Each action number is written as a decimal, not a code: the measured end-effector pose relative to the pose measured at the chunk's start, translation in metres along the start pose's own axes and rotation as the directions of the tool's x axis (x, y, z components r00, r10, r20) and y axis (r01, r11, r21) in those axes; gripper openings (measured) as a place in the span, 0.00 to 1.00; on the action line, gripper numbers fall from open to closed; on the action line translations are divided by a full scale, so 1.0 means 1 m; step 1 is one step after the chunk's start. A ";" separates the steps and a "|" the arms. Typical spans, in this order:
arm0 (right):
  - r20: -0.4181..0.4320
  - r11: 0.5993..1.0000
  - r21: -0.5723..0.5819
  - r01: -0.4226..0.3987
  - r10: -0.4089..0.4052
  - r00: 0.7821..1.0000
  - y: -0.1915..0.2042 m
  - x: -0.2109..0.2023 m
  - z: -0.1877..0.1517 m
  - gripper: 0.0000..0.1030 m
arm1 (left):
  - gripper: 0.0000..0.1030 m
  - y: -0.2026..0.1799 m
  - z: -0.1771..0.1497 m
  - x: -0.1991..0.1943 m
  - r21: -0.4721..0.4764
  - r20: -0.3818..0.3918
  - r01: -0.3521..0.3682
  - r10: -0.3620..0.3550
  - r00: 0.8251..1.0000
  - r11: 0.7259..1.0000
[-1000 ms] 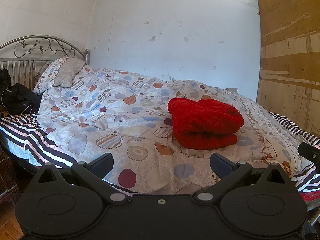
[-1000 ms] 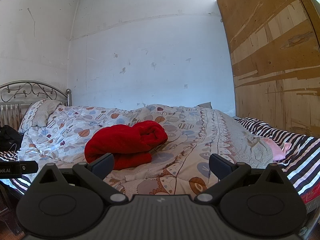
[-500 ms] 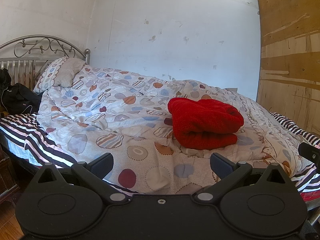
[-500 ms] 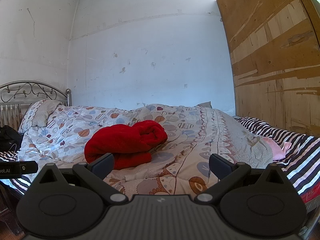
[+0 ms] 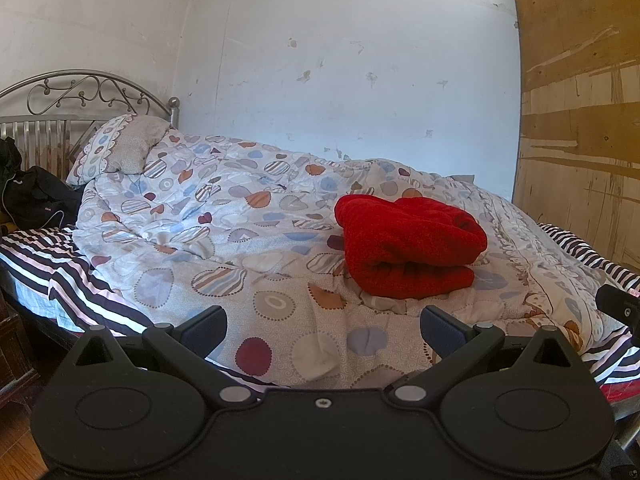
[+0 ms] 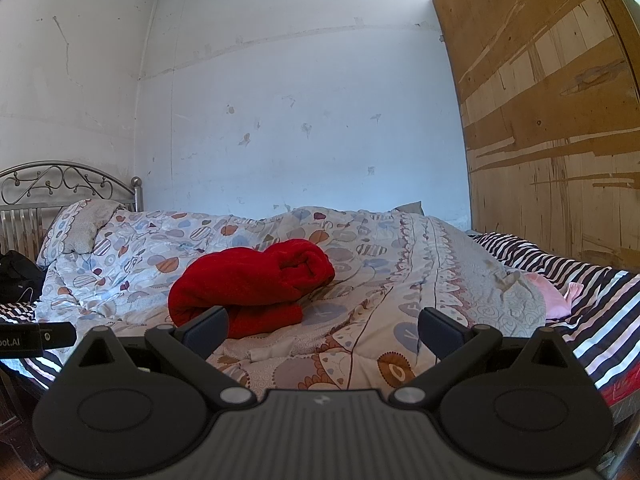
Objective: Fold small clothes
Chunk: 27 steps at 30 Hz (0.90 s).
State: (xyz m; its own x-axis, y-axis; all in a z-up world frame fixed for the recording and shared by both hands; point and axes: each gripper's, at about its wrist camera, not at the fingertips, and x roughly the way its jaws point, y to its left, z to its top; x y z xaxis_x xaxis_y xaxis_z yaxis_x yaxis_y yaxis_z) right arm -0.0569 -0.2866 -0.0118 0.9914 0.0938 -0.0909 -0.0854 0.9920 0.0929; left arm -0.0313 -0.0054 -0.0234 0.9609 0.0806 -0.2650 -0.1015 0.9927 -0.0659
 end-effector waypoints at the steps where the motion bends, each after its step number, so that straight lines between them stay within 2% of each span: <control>1: 0.000 1.000 0.000 0.000 0.000 1.000 0.000 0.000 0.000 1.00 | 0.99 0.000 0.000 0.000 0.000 0.001 0.000 0.000 1.000 1.000; 21: 0.000 1.000 0.001 0.000 0.000 1.000 0.000 0.000 0.001 1.00 | 0.99 0.000 0.000 0.000 0.001 -0.006 0.006 -0.006 1.000 1.000; 27: -0.001 1.000 0.002 0.000 0.000 1.000 0.000 0.000 0.001 1.00 | 0.99 -0.002 -0.007 0.000 0.038 -0.025 -0.071 0.072 0.997 0.997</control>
State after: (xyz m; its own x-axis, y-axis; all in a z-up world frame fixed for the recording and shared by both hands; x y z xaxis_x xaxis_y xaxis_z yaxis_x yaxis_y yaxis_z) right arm -0.0566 -0.2869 -0.0112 0.9913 0.0940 -0.0918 -0.0852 0.9918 0.0947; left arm -0.0325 -0.0083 -0.0297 0.9445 0.1495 -0.2927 -0.1593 0.9872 -0.0100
